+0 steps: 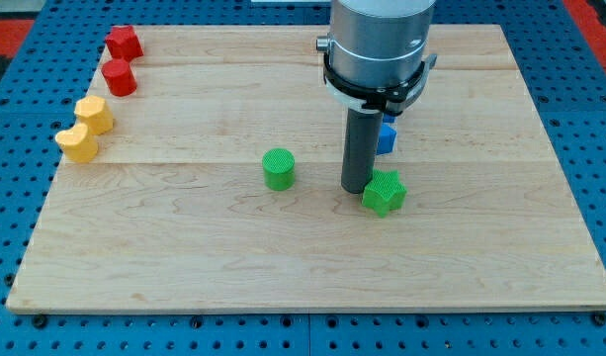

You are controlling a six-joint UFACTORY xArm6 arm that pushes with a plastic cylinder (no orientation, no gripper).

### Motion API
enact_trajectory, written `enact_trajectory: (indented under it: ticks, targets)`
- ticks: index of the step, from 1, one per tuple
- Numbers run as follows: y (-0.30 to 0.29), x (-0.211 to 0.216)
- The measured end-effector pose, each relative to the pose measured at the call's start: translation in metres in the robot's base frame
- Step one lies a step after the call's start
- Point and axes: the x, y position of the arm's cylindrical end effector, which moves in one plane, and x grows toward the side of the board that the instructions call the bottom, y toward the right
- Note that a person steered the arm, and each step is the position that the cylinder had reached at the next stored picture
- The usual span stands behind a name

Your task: Place the blue triangle to the top of green star

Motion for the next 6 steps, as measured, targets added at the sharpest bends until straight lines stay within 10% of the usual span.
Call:
enact_trajectory:
  ticks: [3, 6]
  targets:
    - [-0.015, -0.090]
    - [0.019, -0.078]
